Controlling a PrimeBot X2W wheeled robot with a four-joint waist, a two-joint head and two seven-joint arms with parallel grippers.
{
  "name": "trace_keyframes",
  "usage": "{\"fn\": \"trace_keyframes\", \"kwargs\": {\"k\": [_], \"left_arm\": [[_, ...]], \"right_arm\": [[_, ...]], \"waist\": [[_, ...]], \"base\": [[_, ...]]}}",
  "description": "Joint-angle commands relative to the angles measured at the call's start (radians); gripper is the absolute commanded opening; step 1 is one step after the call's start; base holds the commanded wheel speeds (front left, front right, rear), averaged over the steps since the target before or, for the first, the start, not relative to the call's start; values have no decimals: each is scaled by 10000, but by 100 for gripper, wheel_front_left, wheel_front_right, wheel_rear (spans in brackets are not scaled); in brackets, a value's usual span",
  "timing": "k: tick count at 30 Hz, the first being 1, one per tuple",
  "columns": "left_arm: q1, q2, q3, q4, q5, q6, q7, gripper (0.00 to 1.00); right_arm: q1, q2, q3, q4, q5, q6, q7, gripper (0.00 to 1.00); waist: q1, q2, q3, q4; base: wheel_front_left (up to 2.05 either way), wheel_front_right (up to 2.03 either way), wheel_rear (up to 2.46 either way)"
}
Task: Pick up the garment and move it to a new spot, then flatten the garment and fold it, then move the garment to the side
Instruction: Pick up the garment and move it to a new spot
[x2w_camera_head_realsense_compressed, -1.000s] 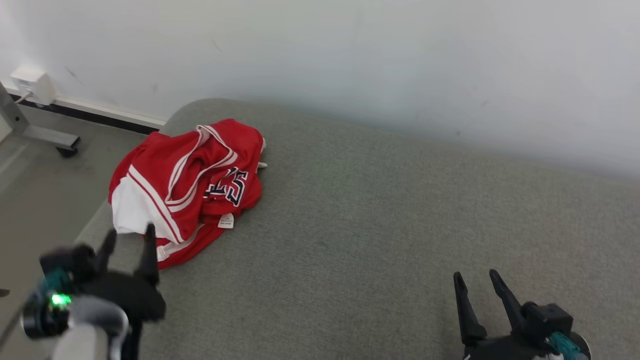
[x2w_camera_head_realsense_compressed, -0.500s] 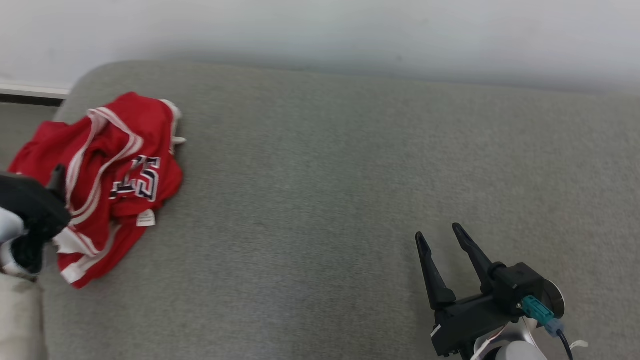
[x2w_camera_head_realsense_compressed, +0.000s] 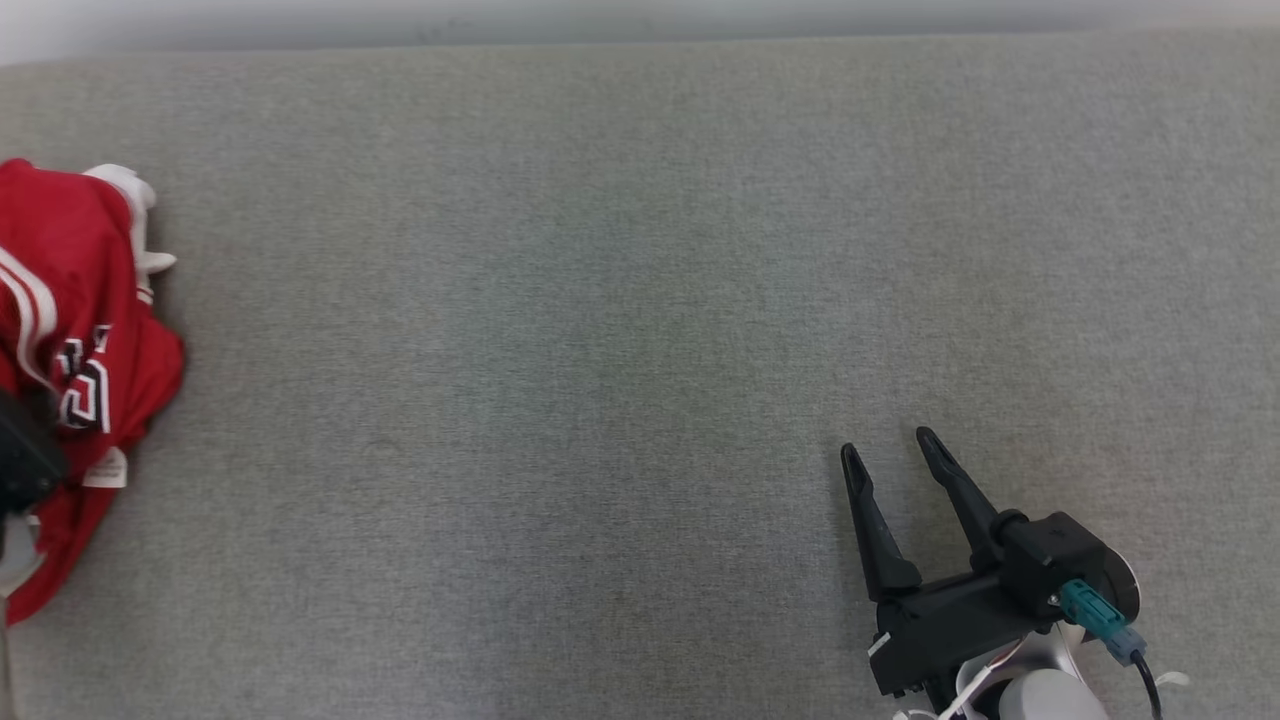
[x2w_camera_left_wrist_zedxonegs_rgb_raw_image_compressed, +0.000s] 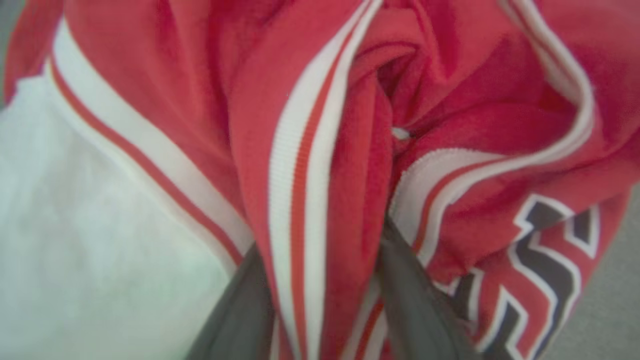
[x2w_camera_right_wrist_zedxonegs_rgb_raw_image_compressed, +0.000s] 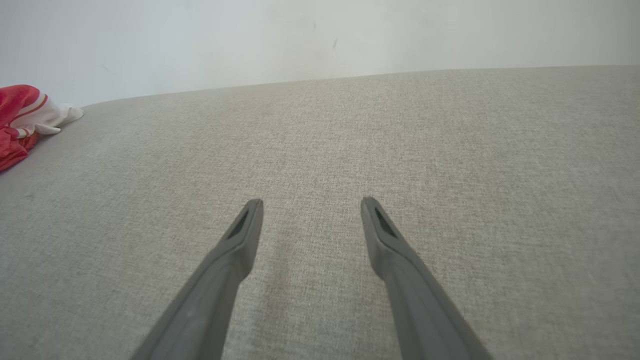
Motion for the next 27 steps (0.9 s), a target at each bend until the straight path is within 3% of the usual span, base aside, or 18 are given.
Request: {"fn": "trace_keyframes", "kwargs": {"k": [1,10,16,19,27], "left_arm": [[71,132,-37,-111,119,17,62,0],[-250,1204,-428,-1662,594,-206,437,0],[-1029,1878,-692,-2939,670,-748,585,0],[-1498,1807,-977,-3528,619,-1017,421,0],[-2506,703,-2040,-4847,112,-1420,128,0]], "right_arm": [[-79,-13,30,23,137,12,-53,100],[-225,-14,130,501,530,12,-362,100],[-223,-14,200,1016,887,12,-659,100],[-190,-14,175,1282,1053,12,-810,100],[-6,-14,283,1821,1467,12,-1070,100]], "waist": [[-2,-3,98,-101],[-2,-3,-394,205],[-2,-3,-1010,340],[-2,-3,-1388,353],[-2,-3,-2500,-263]], "base": [[0,0,0],[0,0,0],[0,0,0],[0,0,0],[0,0,0]]}}
